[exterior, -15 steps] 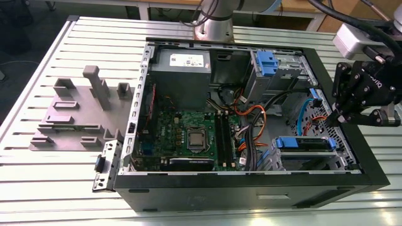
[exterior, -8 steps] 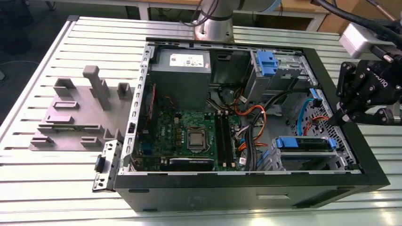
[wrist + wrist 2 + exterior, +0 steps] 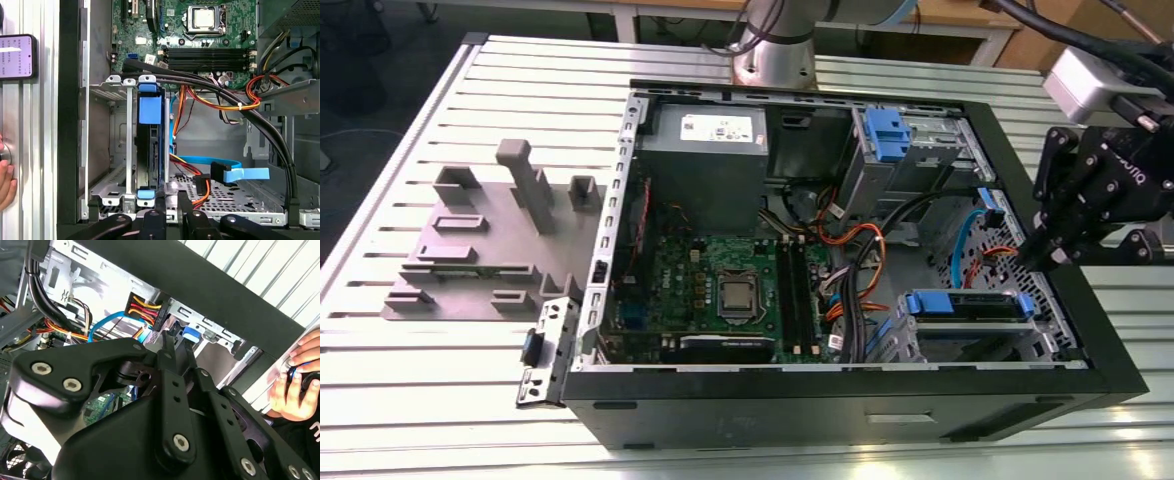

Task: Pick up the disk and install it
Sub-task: 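Insert the first disk wire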

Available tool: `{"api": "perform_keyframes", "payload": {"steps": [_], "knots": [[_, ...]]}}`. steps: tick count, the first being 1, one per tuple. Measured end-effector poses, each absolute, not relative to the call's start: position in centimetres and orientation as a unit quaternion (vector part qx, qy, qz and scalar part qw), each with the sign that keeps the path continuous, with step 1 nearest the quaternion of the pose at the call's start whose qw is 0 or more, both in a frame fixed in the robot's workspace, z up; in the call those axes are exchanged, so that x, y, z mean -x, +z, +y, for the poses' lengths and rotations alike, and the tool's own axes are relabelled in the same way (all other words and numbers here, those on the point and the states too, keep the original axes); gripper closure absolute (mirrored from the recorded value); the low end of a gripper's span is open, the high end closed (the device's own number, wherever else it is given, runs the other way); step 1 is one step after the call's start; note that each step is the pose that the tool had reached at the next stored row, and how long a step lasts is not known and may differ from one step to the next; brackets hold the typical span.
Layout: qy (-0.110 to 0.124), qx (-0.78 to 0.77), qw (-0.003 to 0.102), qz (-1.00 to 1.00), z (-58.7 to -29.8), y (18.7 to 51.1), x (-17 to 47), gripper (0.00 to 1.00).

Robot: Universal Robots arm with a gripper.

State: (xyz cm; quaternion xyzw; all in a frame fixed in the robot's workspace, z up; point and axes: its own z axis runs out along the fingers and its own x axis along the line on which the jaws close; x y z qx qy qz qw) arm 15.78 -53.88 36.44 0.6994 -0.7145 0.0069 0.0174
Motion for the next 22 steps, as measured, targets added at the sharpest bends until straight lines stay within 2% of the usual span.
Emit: {"api": "perform_keyframes", "payload": {"steps": [5, 6, 15, 22], "knots": [[0.005, -0.699, 0.019, -0.714, -53.7, 36.4, -16.2, 0.75], [0.004, -0.699, 0.02, -0.714, -53.7, 36.4, -16.2, 0.69], [-0.013, -0.7, 0.036, -0.714, -53.1, 36.0, -17.2, 0.69], [-0.018, -0.7, 0.041, -0.713, -52.5, 35.4, -17.6, 0.69]]}}
